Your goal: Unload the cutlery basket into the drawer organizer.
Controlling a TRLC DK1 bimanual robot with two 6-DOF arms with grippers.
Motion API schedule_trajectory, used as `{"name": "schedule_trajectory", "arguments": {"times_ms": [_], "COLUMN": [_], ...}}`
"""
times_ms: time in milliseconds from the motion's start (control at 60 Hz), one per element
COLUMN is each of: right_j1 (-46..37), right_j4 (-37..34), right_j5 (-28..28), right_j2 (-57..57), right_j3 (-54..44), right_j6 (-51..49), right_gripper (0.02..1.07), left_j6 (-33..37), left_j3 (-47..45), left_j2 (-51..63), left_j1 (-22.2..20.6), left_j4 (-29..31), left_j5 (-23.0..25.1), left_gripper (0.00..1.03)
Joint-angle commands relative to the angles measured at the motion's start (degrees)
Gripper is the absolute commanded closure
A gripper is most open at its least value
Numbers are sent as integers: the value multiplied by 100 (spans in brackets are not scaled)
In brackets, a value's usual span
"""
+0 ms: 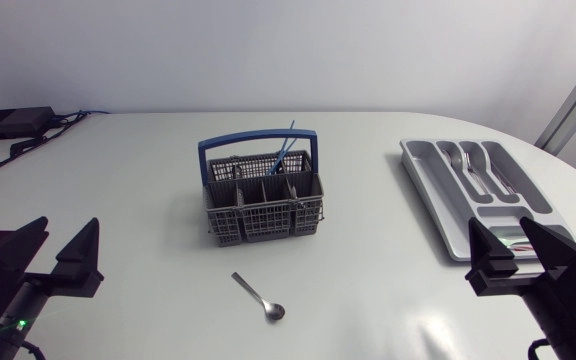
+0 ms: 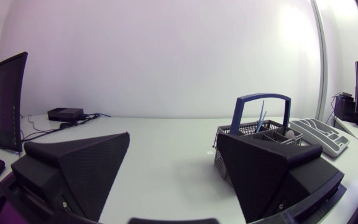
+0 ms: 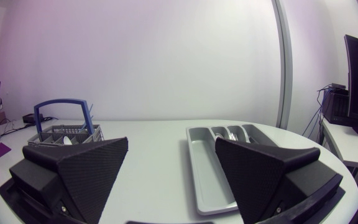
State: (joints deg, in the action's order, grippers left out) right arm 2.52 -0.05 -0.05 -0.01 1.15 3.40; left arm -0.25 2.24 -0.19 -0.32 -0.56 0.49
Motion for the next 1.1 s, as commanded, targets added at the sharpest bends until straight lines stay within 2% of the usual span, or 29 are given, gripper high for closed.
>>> {"name": "schedule_trajectory", "arguments": {"times_ms": [0, 350, 467, 633, 717, 833, 917, 967, 1083], "right_j1": [20, 20, 29, 55, 73, 125, 187, 205, 257], "right_j4": [-30, 58, 181, 515, 717, 858, 893, 876, 621], "right_j5": [-21, 5, 23, 23, 23, 23, 32, 41, 23], "right_j2": [-25, -34, -16, 493, 977, 1882, 2550, 2787, 3411], "right_j3": [-124, -97, -27, 237, 421, 782, 1010, 1098, 1397], "right_j6": [38, -41, -41, -67, -67, -59, -50, -50, -50], "right_gripper": [6, 6, 6, 7, 7, 7, 7, 7, 7], "left_j6": [-133, -151, -186, -230, -212, -195, -10, 139, 632], "left_j3": [-215, -101, 180, 936, 1323, 1806, 2184, 2492, 3063], "left_j2": [-52, -52, 106, 1337, 1987, 2866, 3772, 4404, 5468], "left_j1": [-65, -135, -355, -610, -645, -926, -1190, -1410, -1673], "left_j4": [100, -208, -226, -384, -419, -357, -313, -129, 258], "left_j5": [-32, -23, -23, -23, -14, 4, 4, 12, 12], "left_gripper": [5, 8, 10, 10, 10, 11, 16, 19, 19]}}
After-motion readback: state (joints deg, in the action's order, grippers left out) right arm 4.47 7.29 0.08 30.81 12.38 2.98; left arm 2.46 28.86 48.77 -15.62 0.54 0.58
